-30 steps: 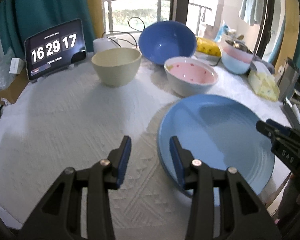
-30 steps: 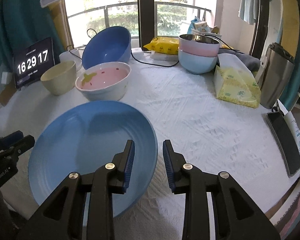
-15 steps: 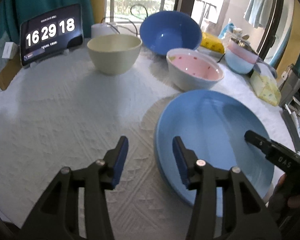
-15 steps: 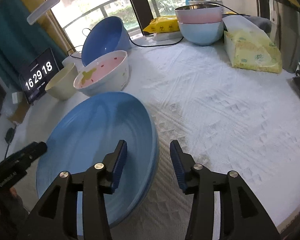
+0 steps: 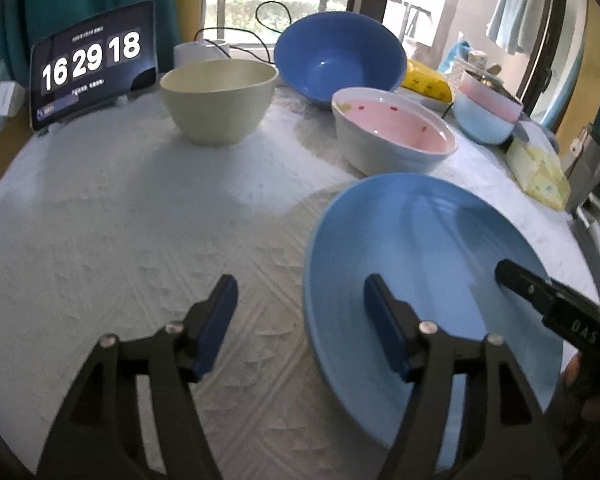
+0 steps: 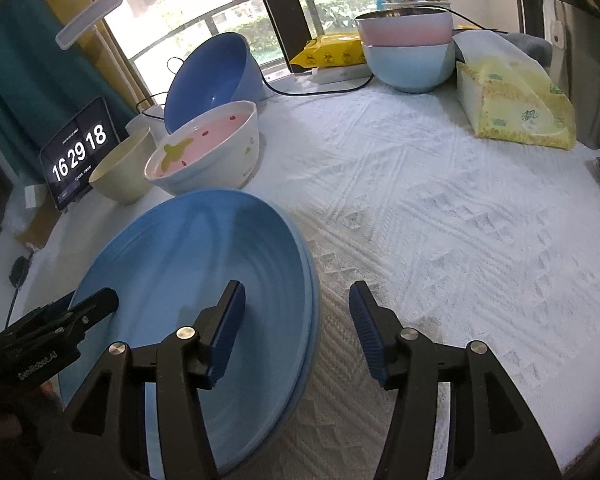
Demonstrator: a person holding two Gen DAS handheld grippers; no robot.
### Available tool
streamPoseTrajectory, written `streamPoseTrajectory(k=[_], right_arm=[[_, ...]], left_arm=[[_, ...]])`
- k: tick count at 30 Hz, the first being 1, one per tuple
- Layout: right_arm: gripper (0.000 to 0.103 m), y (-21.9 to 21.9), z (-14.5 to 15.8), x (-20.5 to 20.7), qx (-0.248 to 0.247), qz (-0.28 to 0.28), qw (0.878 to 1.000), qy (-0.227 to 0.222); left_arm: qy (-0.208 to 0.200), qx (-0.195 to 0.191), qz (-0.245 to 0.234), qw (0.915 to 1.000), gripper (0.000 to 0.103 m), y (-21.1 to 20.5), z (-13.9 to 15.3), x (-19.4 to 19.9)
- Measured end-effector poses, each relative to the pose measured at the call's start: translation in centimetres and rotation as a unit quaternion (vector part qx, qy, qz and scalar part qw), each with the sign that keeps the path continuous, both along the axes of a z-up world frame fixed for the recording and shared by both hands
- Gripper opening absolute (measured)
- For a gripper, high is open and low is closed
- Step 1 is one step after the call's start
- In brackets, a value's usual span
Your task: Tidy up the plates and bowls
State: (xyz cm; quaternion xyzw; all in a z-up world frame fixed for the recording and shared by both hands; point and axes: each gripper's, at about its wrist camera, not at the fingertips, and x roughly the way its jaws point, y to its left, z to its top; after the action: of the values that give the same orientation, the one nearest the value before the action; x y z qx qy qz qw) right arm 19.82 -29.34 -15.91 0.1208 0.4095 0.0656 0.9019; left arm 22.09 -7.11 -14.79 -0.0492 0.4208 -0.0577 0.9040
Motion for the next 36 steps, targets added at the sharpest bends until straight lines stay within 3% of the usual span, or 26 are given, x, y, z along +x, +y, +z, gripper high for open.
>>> streamPoseTrajectory(k=[3, 6, 11, 15, 36], right_arm=[[0.057, 0.1, -0.1, 0.0, 0.002, 0.005, 1.0, -0.006], [0.057, 0.2, -0.1, -0.1, 0.004, 0.007, 1.0, -0.007], [0.042, 0.7, 0.1, -0.2, 0.008, 0.02, 1.0, -0.013], [0.042, 0.6, 0.0, 0.0, 0.012, 0.017, 1.0, -0.011], [0.043, 1.5, 0.3, -0.5, 0.019, -0.005, 1.0, 0.002]], left_arm=[[-0.009, -0.022, 0.0, 0.9997, 0.069, 0.2, -0.4, 0.1], [-0.013, -0.018, -0.004, 0.9997, 0.069, -0.2, -0.3, 0.2], [-0.01, -0.027, -0.002, 0.9996, 0.067, -0.2, -0.4, 0.3], [-0.017, -0.033, -0.028, 0.9989, 0.047, -1.1, -0.1, -0.2], [-0.017, -0.029, -0.028, 0.999, 0.046, -0.6, 0.4, -1.2]])
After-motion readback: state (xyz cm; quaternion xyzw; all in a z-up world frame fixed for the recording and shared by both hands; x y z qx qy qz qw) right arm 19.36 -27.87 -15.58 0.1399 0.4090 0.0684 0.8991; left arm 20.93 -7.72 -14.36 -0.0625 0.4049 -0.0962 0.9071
